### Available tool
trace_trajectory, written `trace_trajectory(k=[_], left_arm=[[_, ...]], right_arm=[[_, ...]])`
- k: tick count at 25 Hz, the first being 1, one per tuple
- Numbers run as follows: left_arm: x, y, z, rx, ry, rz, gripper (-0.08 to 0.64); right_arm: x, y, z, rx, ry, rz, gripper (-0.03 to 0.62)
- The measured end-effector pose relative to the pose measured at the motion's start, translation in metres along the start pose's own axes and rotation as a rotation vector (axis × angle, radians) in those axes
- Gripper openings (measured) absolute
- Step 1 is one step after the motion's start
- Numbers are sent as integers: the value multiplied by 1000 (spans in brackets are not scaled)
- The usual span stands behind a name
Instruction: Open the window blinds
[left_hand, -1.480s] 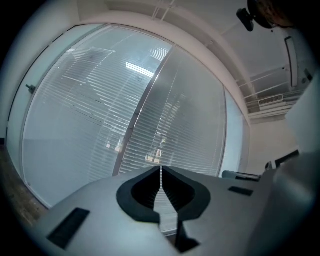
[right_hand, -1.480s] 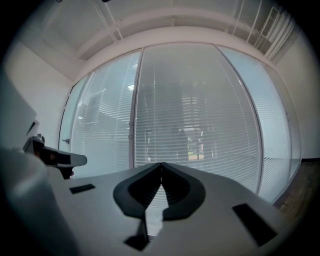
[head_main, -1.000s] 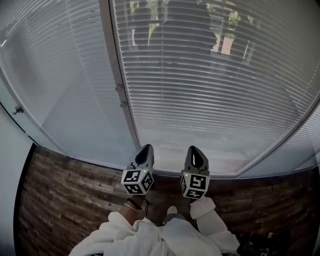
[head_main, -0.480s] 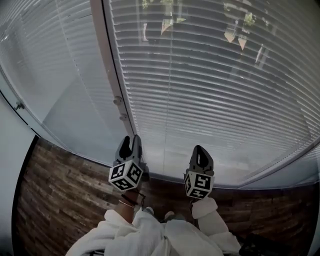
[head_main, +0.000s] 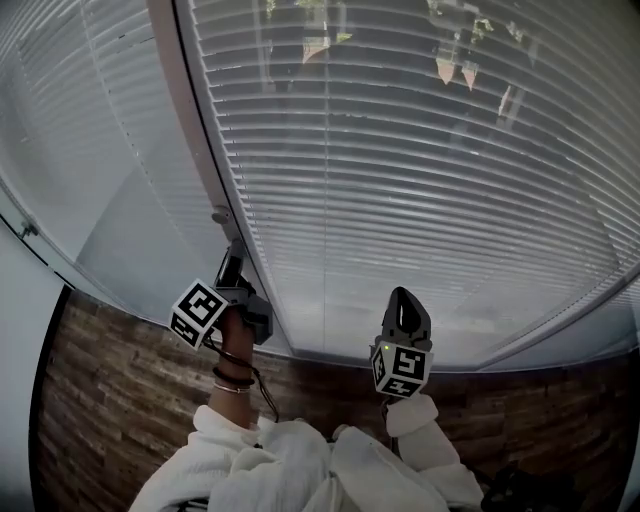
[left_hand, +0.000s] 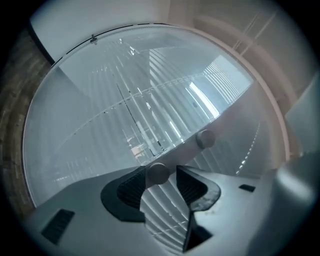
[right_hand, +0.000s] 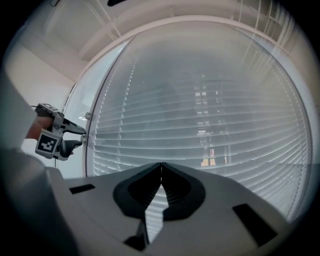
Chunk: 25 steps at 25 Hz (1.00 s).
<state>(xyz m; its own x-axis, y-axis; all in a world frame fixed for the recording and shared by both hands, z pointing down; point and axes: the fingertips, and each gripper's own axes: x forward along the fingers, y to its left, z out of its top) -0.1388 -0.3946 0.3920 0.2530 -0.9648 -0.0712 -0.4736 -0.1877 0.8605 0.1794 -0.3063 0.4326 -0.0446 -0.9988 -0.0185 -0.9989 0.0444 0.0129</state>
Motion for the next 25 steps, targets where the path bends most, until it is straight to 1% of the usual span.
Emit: trace_trajectory(k=[3, 4, 5, 8, 10, 11, 12, 16, 18, 20, 25], left_arm=[[2, 10, 0, -2, -23, 19, 175], [2, 13, 1, 1, -32, 18, 143], [2, 15, 2, 12, -34, 20, 129], [2, 15, 2, 66, -22, 33, 126], [2, 14, 2, 136, -5, 46, 126], [3, 13, 2, 193, 6, 58, 124], [4, 12, 3, 267, 18, 73, 124], [4, 7, 8, 639, 58, 160, 123], [3, 5, 5, 790, 90, 191, 123], [2, 3, 1, 910, 117, 215, 123], [5, 3, -3, 1185, 163, 257, 123]], right_arm=[[-4, -2, -4, 8, -7, -7, 11], [-4, -2, -7, 9, -7, -8, 11], [-4, -2, -9, 10, -6, -11, 11], [-6, -7, -13, 15, -1, -28, 11], [-7, -11, -12, 18, 0, -38, 11], [-7, -12, -11, 17, 0, -41, 11], [-6, -12, -11, 16, -2, -42, 11], [-6, -13, -10, 16, -3, -47, 11], [-7, -14, -10, 17, -3, -49, 11], [-8, -14, -10, 18, -5, -49, 11], [-9, -11, -9, 19, -8, -45, 11]])
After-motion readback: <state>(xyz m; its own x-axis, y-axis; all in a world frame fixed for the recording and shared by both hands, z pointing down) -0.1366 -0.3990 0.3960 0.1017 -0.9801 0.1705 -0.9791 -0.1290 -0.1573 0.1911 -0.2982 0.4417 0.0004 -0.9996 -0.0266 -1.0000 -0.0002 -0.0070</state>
